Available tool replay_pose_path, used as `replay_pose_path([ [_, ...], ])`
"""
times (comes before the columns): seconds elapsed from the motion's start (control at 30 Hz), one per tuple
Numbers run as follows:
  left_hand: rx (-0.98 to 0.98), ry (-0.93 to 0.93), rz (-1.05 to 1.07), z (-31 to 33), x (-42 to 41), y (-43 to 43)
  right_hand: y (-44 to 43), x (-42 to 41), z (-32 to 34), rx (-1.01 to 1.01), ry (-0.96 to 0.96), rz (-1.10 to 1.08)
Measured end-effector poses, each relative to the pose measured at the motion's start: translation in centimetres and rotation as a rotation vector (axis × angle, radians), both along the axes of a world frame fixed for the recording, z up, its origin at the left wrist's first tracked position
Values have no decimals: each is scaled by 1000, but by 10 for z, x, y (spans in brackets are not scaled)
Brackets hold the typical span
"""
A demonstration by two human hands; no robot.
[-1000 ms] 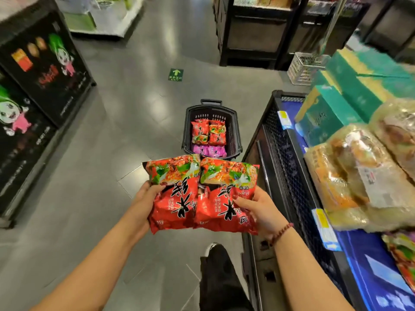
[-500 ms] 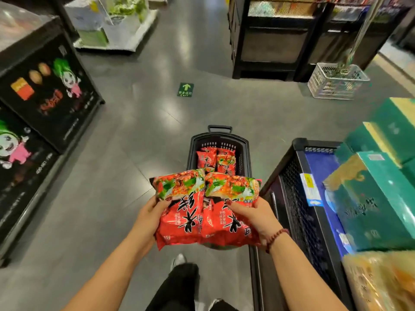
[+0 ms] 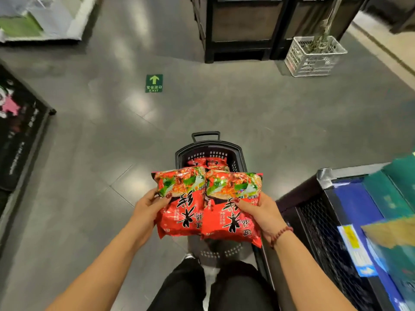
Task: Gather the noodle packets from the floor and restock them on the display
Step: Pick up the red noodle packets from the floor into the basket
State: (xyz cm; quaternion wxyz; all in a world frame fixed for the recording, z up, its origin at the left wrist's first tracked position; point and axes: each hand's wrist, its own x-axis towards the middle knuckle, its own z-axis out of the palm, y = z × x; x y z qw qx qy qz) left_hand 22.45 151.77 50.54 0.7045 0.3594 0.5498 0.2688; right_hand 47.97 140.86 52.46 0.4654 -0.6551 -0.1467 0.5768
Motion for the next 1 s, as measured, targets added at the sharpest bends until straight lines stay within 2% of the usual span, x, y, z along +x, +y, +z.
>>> replay_pose_path([
  [0.2, -43, 14, 25, -33, 29, 49, 62, 37, -28, -89, 13, 10],
  [0.37, -56, 75, 90, -83, 60, 85, 119, 67, -80, -149, 23, 43],
  [0.63, -16, 264, 90, -225, 99, 121, 180, 96, -217, -187, -150, 93],
  [1.0, 117, 562, -35, -391, 137, 119, 188, 113, -392, -269, -239, 123],
])
